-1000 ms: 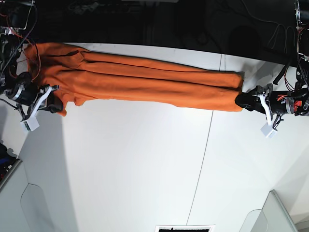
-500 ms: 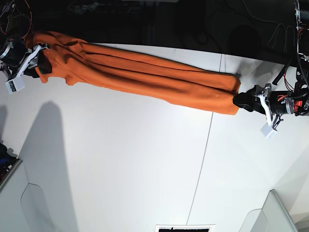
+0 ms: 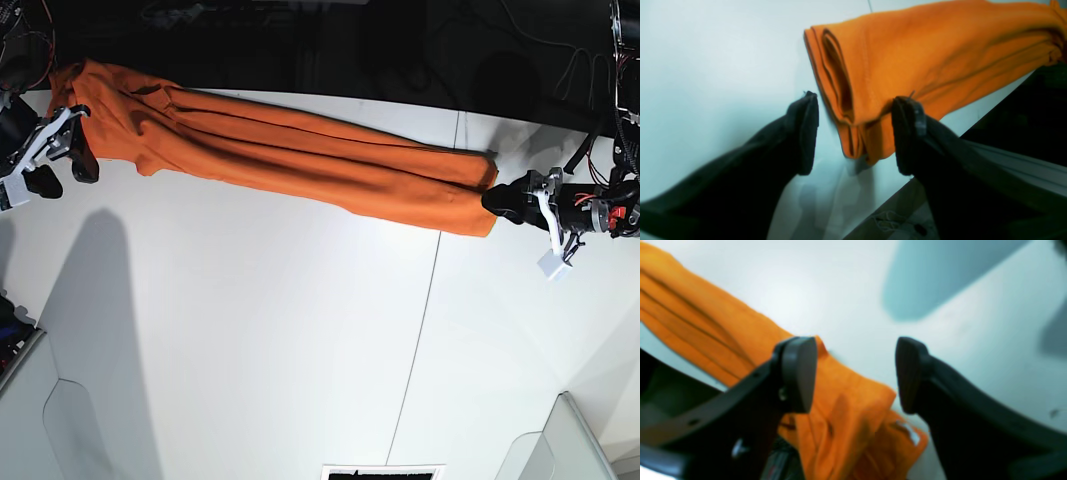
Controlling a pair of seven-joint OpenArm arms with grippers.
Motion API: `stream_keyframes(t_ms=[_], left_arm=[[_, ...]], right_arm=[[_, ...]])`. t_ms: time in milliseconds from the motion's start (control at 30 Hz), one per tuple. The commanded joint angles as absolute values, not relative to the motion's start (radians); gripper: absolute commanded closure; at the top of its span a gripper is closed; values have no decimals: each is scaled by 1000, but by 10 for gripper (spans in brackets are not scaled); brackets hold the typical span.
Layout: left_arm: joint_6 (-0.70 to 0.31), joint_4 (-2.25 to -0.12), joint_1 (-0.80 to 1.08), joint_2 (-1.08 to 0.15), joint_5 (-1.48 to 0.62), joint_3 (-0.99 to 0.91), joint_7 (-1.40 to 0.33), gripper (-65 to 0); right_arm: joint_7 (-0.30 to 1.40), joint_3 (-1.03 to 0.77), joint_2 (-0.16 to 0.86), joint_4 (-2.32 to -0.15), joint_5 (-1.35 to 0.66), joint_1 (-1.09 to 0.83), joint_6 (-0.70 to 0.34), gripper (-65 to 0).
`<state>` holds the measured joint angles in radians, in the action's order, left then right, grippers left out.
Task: Layout the t-shirt on the table in an organized manner, then fold the t-shirt properly
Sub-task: 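Regrasp the folded shirt end with the right gripper, then fold the shirt end held by the left gripper toward the right gripper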
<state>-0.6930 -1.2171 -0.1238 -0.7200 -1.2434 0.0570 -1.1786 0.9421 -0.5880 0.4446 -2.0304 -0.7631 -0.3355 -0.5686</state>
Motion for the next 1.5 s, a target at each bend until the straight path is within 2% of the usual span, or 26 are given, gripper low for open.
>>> stream_keyframes(t_ms=[0, 33, 67, 133, 167, 333, 500, 533, 633, 867, 1200, 1300, 1467], left_arm=[[-698, -1229, -134, -743, -1268, 46, -1172, -372], [-698, -1229, -131, -743, -1268, 46, -1172, -372], [-698, -1229, -126, -743, -1268, 46, -1172, -372], [-698, -1229, -124, -743, -1268, 46, -1171, -372], [-698, -1229, -124, -743, -1268, 46, -1171, -372], [-698, -1229, -105, -742, -1269, 46, -1161, -372], [-698, -1229, -96, -742, -1265, 46, -1155, -373], [-698, -1229, -96, -743, -1262, 46, -1156, -391], [-698, -1229, -82, -743, -1257, 46, -1155, -454], [-698, -1229, -62, -715, -1190, 46, -1084, -453], [-698, -1228, -70, -656, -913, 46, -843, -453], [-665, -1228, -75, -643, -892, 45, -790, -453], [-665, -1228, -84, -590, -874, 45, -771, -452]], right_arm=[[940, -596, 462, -2058, -790, -348, -567, -364], [953, -595, 462, -2066, -810, -364, -567, -323], [966, -595, 462, -2071, -826, -382, -569, -243], [977, -595, 462, -2074, -830, -415, -569, -28], [976, -595, 462, -2074, -826, -431, -569, 0], [910, -595, 462, -2047, -751, -498, -569, 0], [863, -581, 463, -1885, -739, -456, -569, 0], [865, -569, 463, -1845, -739, -440, -570, 0], [864, -505, 463, -1738, -733, -406, -574, 0], [811, -325, 463, -1575, -634, -299, -566, 0], [813, -305, 464, -1550, -579, -144, -561, 0], [816, -305, 465, -1550, -579, -128, -560, 0], [816, -305, 464, -1550, -583, -128, -561, 0]])
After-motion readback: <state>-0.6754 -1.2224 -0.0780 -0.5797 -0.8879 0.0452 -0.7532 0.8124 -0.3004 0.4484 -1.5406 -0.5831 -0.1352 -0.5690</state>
